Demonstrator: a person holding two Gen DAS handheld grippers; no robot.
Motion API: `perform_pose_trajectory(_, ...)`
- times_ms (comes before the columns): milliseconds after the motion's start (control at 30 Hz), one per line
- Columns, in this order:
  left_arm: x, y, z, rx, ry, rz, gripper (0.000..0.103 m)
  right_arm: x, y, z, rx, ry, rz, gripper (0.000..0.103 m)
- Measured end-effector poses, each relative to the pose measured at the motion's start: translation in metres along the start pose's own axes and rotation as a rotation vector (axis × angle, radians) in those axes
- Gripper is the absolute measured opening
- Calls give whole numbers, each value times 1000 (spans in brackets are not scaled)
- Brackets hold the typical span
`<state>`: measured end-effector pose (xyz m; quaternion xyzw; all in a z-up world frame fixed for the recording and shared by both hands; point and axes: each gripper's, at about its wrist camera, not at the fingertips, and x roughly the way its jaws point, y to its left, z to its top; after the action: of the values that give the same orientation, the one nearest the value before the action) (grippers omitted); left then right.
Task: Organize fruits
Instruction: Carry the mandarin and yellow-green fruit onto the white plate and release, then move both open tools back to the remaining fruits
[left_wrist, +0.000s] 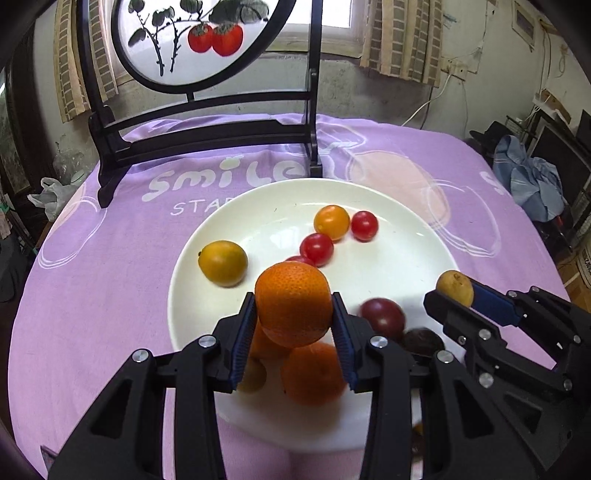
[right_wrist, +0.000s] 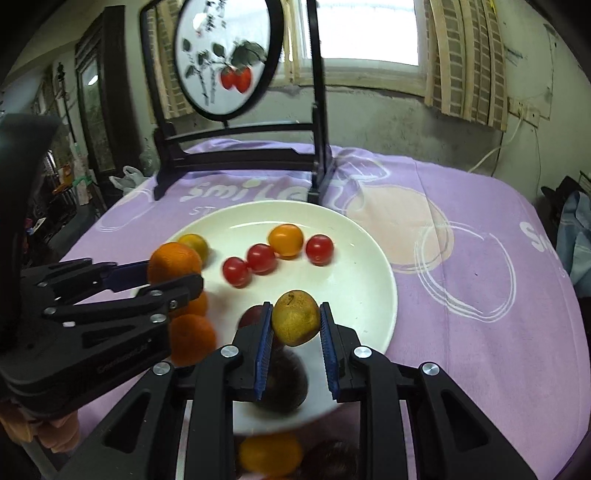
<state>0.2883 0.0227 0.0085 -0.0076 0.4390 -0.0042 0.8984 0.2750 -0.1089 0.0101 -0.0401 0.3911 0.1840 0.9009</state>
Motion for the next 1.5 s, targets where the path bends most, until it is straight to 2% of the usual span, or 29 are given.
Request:
perform_pose_trajectory(133, 19, 0, 5, -5, 15, -3, 39, 24, -4, 3, 6, 47, -10, 26)
perform_pose_trajectory(167, 21, 0, 6, -11, 10, 1, 40, 30, -5, 3, 11, 65, -1, 29)
perform_pose_trajectory(233, 21, 3, 7, -47, 2, 38, 50, 31, -7, 3, 38, 60, -15, 40)
perform_pose_trajectory(267, 17, 6, 7, -73, -13, 58, 56, 30, -9, 2, 51, 57, -18, 47)
perform_pose_trajectory(300, 10, 8, 6, -93, -36, 53, 63, 26, -11, 1, 68, 45, -1, 50)
perform_pose_trajectory(333, 3, 8, 5, -101, -50, 44, 66, 21, -12, -1, 78, 36, 14, 52)
perform_pose_trajectory(433, -20, 6, -1, -99, -84, 32, 68, 5, -12, -9, 73, 15, 7, 53)
perform_pose_trajectory(567, -50, 5, -17, -125, -94, -1, 73, -27, -14, -25, 81, -18, 9, 63)
perform_pose_trajectory(700, -74, -1, -42, -143, -109, -28, 76, -53, -14, -47, 80, -37, 0, 63)
perform_pose_trajectory(800, -84, -13, -69, -114, -87, -42, 79, -67, -14, -67, 83, -35, -11, 64)
perform_pose_trajectory(1067, -93, -17, -124, -104, -60, -19, 79, -85, -4, -111, 82, 4, -8, 64)
perform_pose_trajectory(1200, -92, -16, -139, -75, -84, 23, 80, -87, 1, -125, 68, 19, -23, 64)
perform_pose_trajectory(1500, -80, 1, -143, -102, -42, -5, 80, -72, 20, -131, 11, 88, -46, 64)
